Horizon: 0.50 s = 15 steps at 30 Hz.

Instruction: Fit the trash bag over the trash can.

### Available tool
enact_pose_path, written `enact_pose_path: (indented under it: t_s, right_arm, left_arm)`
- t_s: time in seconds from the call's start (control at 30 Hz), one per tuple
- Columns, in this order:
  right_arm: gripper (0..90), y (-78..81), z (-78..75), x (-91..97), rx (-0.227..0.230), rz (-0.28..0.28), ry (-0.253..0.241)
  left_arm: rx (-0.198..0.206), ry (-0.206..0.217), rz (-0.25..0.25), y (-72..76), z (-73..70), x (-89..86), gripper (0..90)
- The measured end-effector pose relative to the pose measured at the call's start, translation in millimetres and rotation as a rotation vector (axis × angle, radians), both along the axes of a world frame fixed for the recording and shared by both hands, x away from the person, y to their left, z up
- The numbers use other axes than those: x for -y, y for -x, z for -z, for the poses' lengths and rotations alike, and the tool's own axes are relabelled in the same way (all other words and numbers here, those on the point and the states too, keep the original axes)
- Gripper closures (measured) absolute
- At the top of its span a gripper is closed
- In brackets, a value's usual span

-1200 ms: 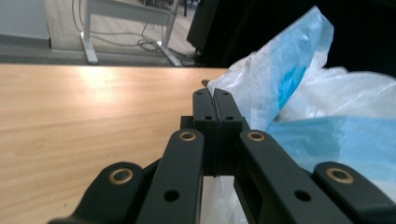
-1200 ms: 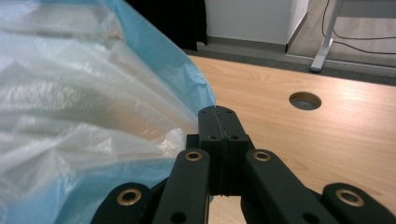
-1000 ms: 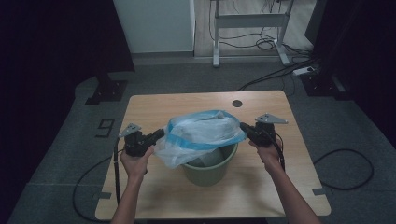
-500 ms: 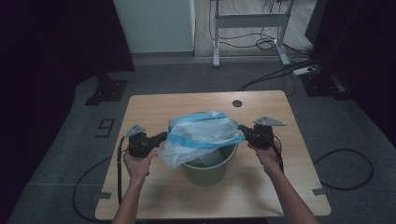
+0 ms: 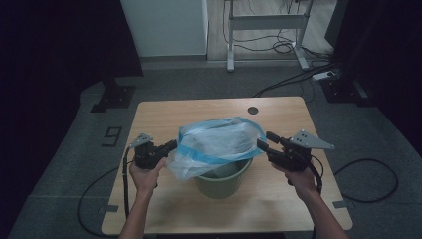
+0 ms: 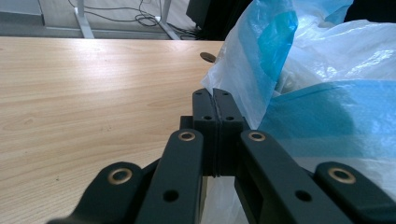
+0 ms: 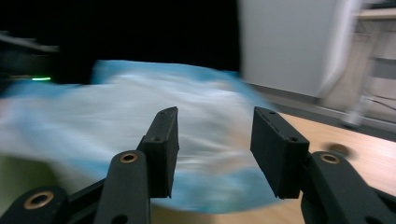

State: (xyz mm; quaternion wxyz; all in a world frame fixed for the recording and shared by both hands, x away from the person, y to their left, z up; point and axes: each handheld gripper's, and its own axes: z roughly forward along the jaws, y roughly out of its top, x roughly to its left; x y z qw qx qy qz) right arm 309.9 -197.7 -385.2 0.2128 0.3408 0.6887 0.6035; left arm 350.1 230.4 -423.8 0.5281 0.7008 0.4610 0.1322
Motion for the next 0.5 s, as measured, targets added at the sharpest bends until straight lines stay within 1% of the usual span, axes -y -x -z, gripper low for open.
enact_pose_path:
  t_s: [0.07,0.13,0.23,0.3,0.37,0.5]
  right_arm:
    - [49.1,7.4,-2.1,-9.1,-0.004,-0.059,0.003]
    - [47.5,14.0,-2.7,-21.4,-0.007,-0.119,0.023]
    - [44.9,20.7,-2.5,-38.9,-0.006,-0.175,0.049]
    - [43.2,23.8,-1.9,-48.9,-0.003,-0.200,0.057]
    - [42.3,26.5,-0.3,-57.3,0.003,-0.213,0.068]
    - [44.0,27.3,4.6,-70.1,0.004,-0.233,0.093]
  left_arm:
    - [0.004,-0.001,-0.001,1.0,-1.4,-0.6,89.1]
    - [0.007,0.004,-0.002,1.8,-2.8,-1.3,89.1]
    - [0.010,0.007,-0.002,2.9,-4.7,-2.0,89.1]
    - [0.012,0.009,-0.002,3.1,-5.3,-2.2,89.1]
    - [0.012,0.011,-0.001,3.0,-5.4,-2.3,89.1]
    - [0.011,0.013,0.000,2.6,-4.8,-2.4,89.0]
